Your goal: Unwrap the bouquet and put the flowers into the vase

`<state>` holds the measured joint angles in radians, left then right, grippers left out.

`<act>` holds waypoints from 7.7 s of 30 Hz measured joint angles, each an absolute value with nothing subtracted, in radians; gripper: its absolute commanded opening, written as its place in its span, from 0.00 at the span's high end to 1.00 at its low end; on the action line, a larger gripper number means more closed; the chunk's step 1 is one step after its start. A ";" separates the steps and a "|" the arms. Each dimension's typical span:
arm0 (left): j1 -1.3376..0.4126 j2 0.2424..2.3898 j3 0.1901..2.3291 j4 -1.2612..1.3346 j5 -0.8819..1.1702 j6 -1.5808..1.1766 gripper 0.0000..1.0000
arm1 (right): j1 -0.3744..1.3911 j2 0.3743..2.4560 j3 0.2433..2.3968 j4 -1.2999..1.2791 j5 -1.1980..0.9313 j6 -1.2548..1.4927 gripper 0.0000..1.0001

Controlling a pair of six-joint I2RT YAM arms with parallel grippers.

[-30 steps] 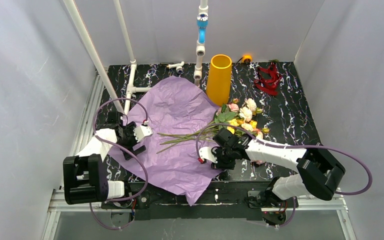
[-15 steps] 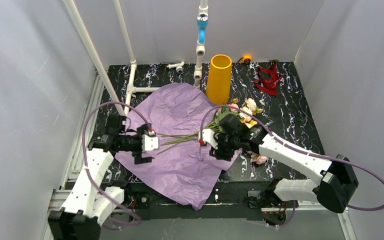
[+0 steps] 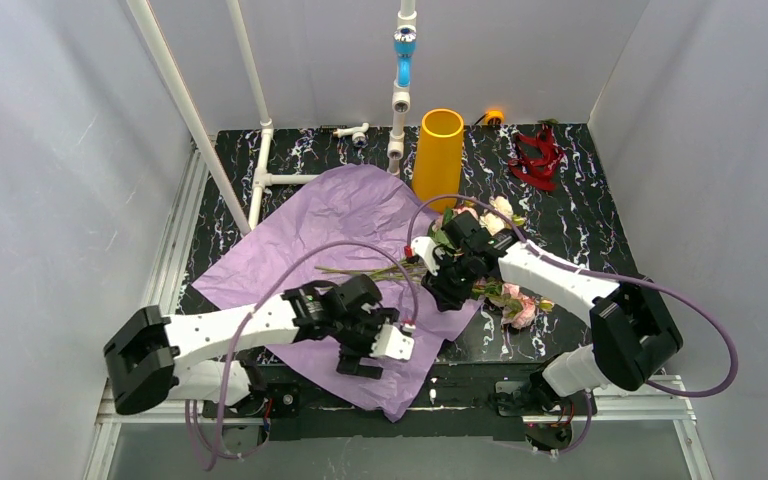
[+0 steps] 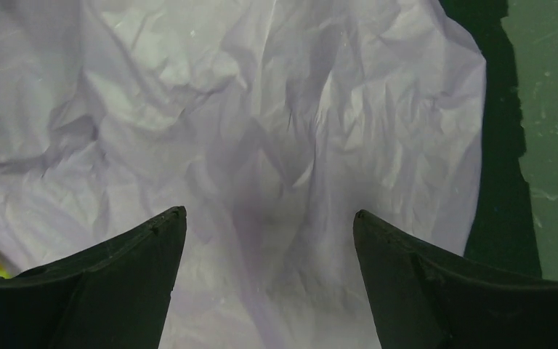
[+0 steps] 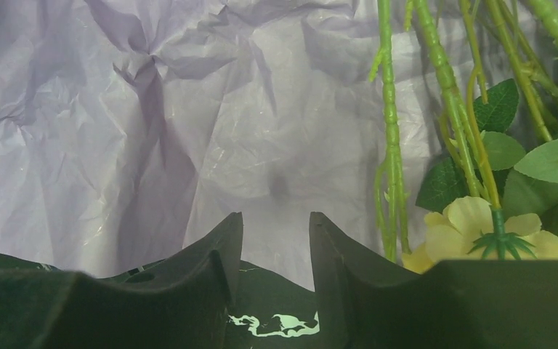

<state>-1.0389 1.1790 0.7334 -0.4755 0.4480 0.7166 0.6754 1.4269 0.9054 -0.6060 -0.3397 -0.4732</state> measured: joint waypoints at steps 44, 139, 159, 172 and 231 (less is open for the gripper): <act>-0.905 1.855 1.355 -0.400 0.414 0.802 0.53 | 0.144 1.208 1.229 -0.798 -0.374 -0.060 0.50; -0.532 1.265 1.373 -0.308 0.444 -0.070 0.02 | 0.024 1.554 2.191 -0.378 -0.590 0.391 0.99; -0.525 1.224 1.256 -0.326 0.390 0.016 0.02 | 0.013 1.658 2.317 -0.311 -0.503 0.344 0.99; -0.524 1.304 1.230 -0.340 0.567 0.234 0.02 | 0.155 1.715 2.077 -0.324 -0.499 0.189 0.99; -0.796 1.881 1.241 -0.250 0.424 0.749 0.66 | 0.065 1.176 1.509 -0.620 -0.407 0.211 0.02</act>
<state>-0.7956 1.8809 1.2407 -0.2497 0.4236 0.7494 0.0647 1.1759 1.5085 -0.6197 -0.4072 0.2108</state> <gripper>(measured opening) 0.328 0.983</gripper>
